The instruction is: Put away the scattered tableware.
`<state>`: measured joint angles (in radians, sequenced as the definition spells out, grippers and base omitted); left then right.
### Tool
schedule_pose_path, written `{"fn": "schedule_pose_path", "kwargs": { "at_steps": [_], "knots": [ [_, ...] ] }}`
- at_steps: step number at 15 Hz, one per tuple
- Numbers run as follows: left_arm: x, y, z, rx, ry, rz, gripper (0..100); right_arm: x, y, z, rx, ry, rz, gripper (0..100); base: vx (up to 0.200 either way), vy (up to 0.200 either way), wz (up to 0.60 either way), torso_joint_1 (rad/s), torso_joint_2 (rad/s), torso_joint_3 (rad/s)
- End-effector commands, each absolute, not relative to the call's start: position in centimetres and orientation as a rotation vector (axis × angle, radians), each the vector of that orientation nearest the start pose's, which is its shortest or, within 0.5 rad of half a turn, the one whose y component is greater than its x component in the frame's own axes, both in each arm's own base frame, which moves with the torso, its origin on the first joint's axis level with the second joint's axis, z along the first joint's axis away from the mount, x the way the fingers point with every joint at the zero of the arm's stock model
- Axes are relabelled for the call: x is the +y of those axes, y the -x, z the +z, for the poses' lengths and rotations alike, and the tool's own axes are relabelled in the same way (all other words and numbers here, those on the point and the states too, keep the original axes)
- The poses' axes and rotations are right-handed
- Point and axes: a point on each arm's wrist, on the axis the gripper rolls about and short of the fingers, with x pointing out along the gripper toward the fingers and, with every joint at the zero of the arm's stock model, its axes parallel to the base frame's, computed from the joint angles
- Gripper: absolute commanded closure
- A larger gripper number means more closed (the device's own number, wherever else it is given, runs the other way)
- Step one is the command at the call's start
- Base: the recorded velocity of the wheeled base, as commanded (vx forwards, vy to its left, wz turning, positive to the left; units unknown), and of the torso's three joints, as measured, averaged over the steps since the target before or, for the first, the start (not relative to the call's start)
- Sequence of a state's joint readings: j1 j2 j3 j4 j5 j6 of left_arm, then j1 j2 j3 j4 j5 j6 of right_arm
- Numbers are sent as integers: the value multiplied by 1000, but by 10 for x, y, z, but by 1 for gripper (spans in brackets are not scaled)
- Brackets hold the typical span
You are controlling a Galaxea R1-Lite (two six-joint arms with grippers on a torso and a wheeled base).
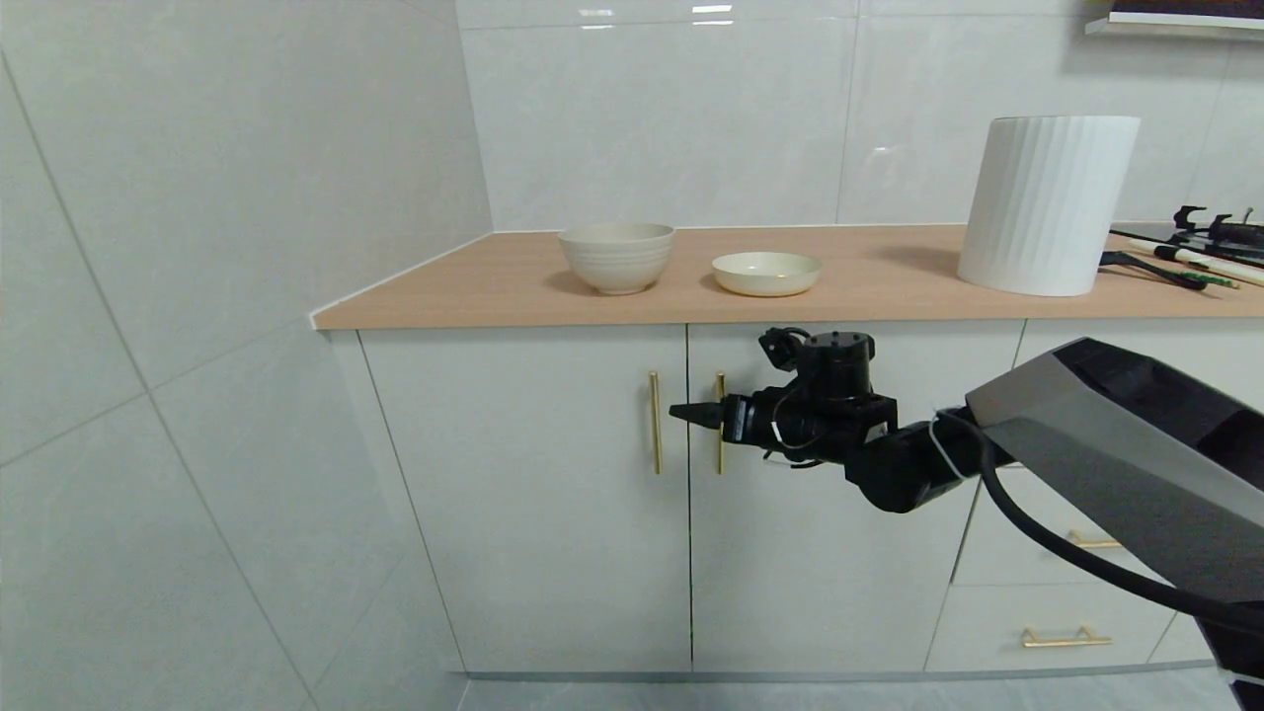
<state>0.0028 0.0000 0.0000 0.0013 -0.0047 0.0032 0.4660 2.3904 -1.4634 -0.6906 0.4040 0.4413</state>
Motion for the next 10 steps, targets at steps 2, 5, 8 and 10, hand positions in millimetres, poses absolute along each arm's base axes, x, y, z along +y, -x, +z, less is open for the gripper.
{"fn": "schedule_pose_path", "kwargs": {
  "at_steps": [2, 5, 8, 10],
  "knots": [
    [0, 23, 75, 2, -3, -2, 0, 228, -419, 92, 441, -403, 837, 0, 0, 0, 0, 0, 0, 0],
    [0, 23, 75, 2, -3, -2, 0, 228, -413, 92, 466, -403, 867, 0, 0, 0, 0, 0, 0, 0],
    [0, 23, 75, 2, -3, -2, 0, 229, -409, 93, 486, -404, 894, 0, 0, 0, 0, 0, 0, 0],
    [0, 23, 75, 2, -3, -2, 0, 233, -405, 90, 501, -399, 903, 0, 0, 0, 0, 0, 0, 0]
  ]
}}
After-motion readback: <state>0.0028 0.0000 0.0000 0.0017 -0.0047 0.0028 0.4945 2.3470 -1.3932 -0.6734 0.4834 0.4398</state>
